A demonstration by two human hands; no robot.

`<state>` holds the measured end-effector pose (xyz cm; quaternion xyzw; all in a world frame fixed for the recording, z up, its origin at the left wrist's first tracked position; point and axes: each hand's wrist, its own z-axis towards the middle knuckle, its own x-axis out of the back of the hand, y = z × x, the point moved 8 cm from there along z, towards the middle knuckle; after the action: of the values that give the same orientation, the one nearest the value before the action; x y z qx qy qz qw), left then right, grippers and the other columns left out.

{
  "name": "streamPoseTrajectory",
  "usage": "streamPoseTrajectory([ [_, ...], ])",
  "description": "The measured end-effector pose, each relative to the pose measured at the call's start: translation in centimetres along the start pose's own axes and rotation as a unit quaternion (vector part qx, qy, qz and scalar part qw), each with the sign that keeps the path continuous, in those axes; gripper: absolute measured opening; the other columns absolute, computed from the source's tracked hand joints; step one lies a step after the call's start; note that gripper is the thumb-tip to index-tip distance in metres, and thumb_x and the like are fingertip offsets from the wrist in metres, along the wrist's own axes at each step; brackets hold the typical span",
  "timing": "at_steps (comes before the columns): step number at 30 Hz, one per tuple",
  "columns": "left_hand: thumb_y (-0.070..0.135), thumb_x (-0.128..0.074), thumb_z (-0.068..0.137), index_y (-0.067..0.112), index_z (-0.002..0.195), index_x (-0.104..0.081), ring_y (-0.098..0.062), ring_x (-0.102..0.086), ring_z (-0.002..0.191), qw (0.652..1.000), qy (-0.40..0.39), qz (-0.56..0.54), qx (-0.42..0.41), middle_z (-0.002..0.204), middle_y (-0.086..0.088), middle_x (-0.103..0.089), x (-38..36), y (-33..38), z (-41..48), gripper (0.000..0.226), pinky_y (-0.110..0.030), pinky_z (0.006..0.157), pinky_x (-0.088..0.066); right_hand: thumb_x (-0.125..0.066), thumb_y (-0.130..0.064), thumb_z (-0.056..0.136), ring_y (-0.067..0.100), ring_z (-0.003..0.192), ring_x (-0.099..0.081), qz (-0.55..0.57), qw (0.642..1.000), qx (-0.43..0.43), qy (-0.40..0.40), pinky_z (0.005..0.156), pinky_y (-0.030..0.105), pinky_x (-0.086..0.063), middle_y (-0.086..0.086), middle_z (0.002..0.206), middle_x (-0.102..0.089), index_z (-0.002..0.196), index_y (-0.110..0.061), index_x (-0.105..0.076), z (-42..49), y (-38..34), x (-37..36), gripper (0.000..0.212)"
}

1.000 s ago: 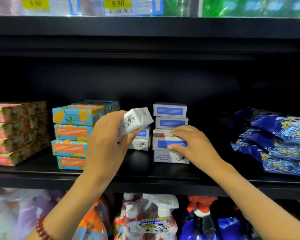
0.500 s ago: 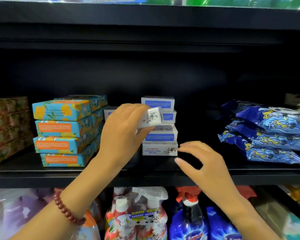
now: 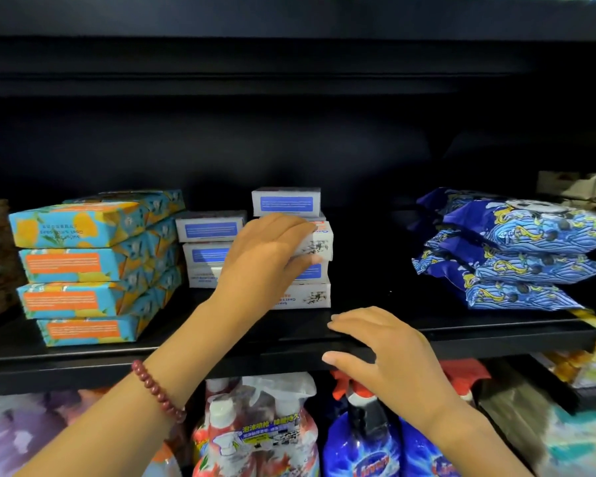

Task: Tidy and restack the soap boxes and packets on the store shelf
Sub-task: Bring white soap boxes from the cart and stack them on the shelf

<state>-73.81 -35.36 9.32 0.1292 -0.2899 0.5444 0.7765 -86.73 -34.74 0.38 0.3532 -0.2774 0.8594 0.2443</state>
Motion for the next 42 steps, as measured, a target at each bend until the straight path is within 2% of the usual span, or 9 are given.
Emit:
streamPoseTrajectory([
  [9,0.034,-0.061,0.089,0.016,0.127,-0.058,-0.02,-0.05,0.12,0.998,-0.021,-0.033,0.055,0.127,0.001,-0.06,-1.1,-1.4,0.8,0.042,-0.028,0.099,-0.029,-0.063,-0.051,0.079,-0.017,0.104,-0.033,-0.001,1.0,0.002,0.0,0.084,-0.007,-0.024,-0.022,0.114,-0.057,0.117,-0.03,-0.064,0.0,0.0,-0.1,0.043],
  [14,0.035,-0.06,0.09,0.019,0.129,-0.056,-0.016,-0.046,0.124,0.994,-0.054,-0.064,0.065,0.13,0.003,-0.056,-1.1,-1.7,0.9,0.043,-0.028,0.104,-0.029,-0.062,-0.052,0.078,-0.018,0.104,-0.032,-0.007,1.0,0.001,-0.002,0.086,-0.008,-0.021,-0.025,0.113,-0.055,0.117,-0.032,-0.063,0.0,0.1,-0.1,0.044],
  [17,0.021,-0.068,0.086,0.01,0.122,-0.062,-0.023,-0.053,0.118,0.998,-0.014,-0.049,0.045,0.123,-0.005,-0.062,0.7,-1.2,0.0,0.038,-0.031,0.099,-0.039,-0.061,-0.053,0.078,-0.021,0.103,-0.033,-0.007,1.0,-0.003,-0.007,0.086,-0.008,-0.021,-0.031,0.109,-0.049,0.117,-0.033,-0.063,0.0,0.1,-0.1,0.044],
  [20,0.026,-0.065,0.087,0.007,0.116,-0.065,-0.021,-0.056,0.114,0.995,0.059,-0.056,0.057,0.118,-0.006,-0.063,3.4,-1.8,-2.9,0.034,-0.027,0.098,-0.041,-0.059,-0.055,0.077,-0.024,0.101,-0.038,0.012,1.0,-0.012,-0.006,0.088,-0.004,-0.027,-0.035,0.105,-0.048,0.115,-0.034,-0.064,0.1,0.2,0.1,0.043],
  [24,0.034,-0.055,0.088,0.007,0.109,-0.067,-0.016,-0.057,0.105,0.99,0.084,-0.056,0.093,0.11,-0.004,-0.065,5.3,-3.6,-8.5,0.036,-0.021,0.093,-0.041,-0.068,-0.043,0.079,-0.002,0.097,-0.057,0.077,0.99,0.008,0.117,0.087,0.008,-0.04,-0.016,0.098,-0.064,0.101,-0.019,-0.07,1.7,-2.0,2.2,0.032],
  [27,0.04,-0.052,0.086,0.009,0.1,-0.07,-0.017,-0.062,0.095,0.987,0.04,-0.039,0.15,0.1,0.0,-0.067,4.9,-5.7,-11.9,0.038,-0.021,0.084,-0.043,-0.065,-0.028,0.08,0.006,0.101,-0.058,0.067,0.981,0.073,0.165,0.09,0.013,-0.042,-0.006,0.103,-0.066,0.104,-0.014,-0.069,4.4,-6.2,2.7,0.029],
  [35,0.043,-0.047,0.086,0.017,0.083,-0.076,-0.014,-0.069,0.08,0.978,-0.019,-0.035,0.203,0.086,0.007,-0.073,5.0,-7.3,-15.0,0.039,-0.026,0.066,-0.055,-0.057,-0.026,0.09,0.023,0.114,-0.046,-0.117,0.982,0.135,0.055,0.084,0.034,-0.041,0.005,0.12,-0.054,0.119,-0.009,-0.055,14.6,-14.2,-3.9,0.033],
  [39,0.037,-0.06,0.083,0.016,0.083,-0.076,-0.012,-0.07,0.08,0.975,-0.016,-0.064,0.211,0.085,0.007,-0.074,5.0,-7.3,-14.8,0.027,-0.03,0.066,-0.057,-0.054,-0.025,0.093,0.029,0.114,-0.047,-0.286,0.955,0.069,-0.03,0.076,0.035,-0.036,0.011,0.122,-0.053,0.122,-0.006,-0.05,18.1,-13.6,-7.3,0.034],
  [42,0.032,-0.064,0.081,0.016,0.083,-0.077,-0.012,-0.07,0.08,0.976,-0.01,-0.066,0.209,0.084,0.007,-0.074,5.0,-7.3,-15.0,0.02,-0.03,0.065,-0.057,-0.057,-0.022,0.092,0.033,0.11,-0.051,-0.32,0.946,0.043,-0.021,0.075,0.036,-0.038,0.016,0.118,-0.057,0.119,-0.002,-0.052,18.4,-13.2,-8.0,0.034],
])
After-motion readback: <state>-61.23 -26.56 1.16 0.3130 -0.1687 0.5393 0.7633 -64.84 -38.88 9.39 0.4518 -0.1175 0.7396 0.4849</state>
